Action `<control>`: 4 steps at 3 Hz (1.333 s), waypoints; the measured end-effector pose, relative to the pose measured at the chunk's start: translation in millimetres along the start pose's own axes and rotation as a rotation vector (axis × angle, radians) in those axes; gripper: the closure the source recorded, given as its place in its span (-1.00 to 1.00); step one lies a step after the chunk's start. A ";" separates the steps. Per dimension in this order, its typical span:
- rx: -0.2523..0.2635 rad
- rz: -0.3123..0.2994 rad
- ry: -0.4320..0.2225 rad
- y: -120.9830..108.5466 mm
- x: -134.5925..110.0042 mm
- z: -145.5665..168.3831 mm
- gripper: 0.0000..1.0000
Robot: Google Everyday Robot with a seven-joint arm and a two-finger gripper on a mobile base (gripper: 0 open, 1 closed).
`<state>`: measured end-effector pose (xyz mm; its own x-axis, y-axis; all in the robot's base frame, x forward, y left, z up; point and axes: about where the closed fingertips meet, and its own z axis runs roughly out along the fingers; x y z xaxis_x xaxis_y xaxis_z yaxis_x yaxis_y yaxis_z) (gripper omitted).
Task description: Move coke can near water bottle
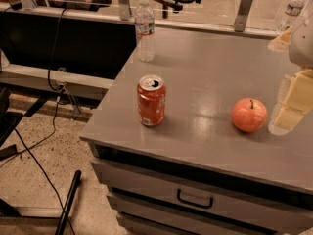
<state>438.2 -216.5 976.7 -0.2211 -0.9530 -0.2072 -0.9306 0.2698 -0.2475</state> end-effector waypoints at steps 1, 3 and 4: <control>0.004 -0.002 -0.001 -0.3 -1.5 0.0 -1.00; -0.055 -0.161 -0.199 -21.0 -123.7 75.6 -1.00; -0.055 -0.161 -0.199 -21.0 -123.7 75.6 -1.00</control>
Offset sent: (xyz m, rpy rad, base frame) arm 0.0626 0.1186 -0.0311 0.1622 -0.0638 0.2383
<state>507.1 -93.9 936.0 -0.0121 -0.9356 -0.3529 -0.9649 0.1035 -0.2413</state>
